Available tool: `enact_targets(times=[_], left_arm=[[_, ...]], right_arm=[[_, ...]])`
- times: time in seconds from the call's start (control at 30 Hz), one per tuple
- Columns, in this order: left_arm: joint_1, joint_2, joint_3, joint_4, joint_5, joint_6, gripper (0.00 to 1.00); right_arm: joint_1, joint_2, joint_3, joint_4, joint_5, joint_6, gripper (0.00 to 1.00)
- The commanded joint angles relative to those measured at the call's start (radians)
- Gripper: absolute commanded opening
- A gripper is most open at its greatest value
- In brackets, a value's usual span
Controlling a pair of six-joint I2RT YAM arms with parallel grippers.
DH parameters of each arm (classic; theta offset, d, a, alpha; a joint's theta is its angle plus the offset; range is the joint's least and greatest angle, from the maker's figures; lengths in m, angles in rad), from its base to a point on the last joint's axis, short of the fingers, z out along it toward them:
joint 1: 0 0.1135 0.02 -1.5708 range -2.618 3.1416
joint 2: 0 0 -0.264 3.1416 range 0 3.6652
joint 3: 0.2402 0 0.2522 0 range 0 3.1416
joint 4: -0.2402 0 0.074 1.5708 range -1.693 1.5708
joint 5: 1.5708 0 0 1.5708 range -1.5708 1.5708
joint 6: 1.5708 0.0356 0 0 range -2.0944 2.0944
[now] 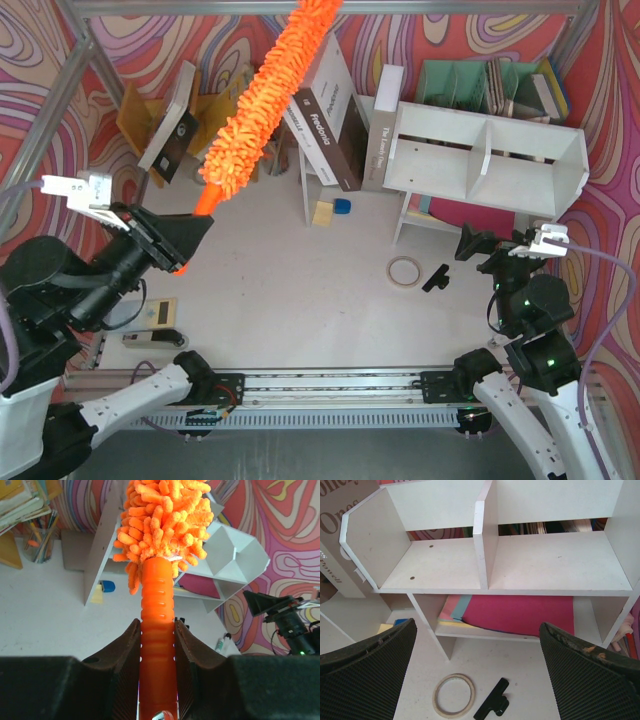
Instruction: Dust the bookshelf with a duster
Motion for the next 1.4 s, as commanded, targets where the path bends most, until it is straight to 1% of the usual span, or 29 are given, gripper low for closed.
enact_targets(times=[0.0,0.1,0.2,0.43,0.5,0.6,0.8,0.9,1.07,1.17,1.37], left_arm=[[0.001,-0.003,0.070,0.068,0.047,0.031,0.00],[0.001,-0.001,0.084,0.076,0.063,0.024,0.00],[0.001,0.000,0.066,0.080,0.073,0.007,0.00],[0.001,-0.003,-0.060,0.104,0.072,-0.038,0.00],[0.001,0.003,-0.076,0.104,0.068,-0.041,0.00],[0.001,0.014,-0.059,0.098,0.060,-0.028,0.00],[0.001,0.038,0.042,0.085,0.029,0.017,0.00],[0.001,0.038,0.053,0.116,0.055,0.015,0.00],[0.001,0.027,0.015,0.183,0.121,-0.025,0.00],[0.001,0.023,-0.014,0.195,0.128,-0.045,0.00],[0.001,0.014,-0.124,0.230,0.132,-0.115,0.00]], right_arm=[[0.004,0.005,-0.009,0.036,0.008,-0.011,0.99],[0.004,0.002,-0.010,0.035,0.008,-0.012,0.99],[0.004,0.005,-0.009,0.036,0.009,-0.012,0.99],[0.004,0.011,-0.009,0.038,0.009,-0.010,0.99],[0.004,0.010,-0.009,0.038,0.008,-0.011,0.99],[0.003,0.010,-0.009,0.038,0.008,-0.009,0.99],[0.004,0.010,-0.010,0.040,0.006,-0.009,0.99],[0.004,0.010,-0.012,0.041,0.009,-0.010,0.99],[0.004,0.011,-0.012,0.042,0.007,-0.012,0.99],[0.004,0.011,-0.012,0.043,0.007,-0.012,0.99],[0.004,0.013,-0.011,0.042,0.009,-0.010,0.99]])
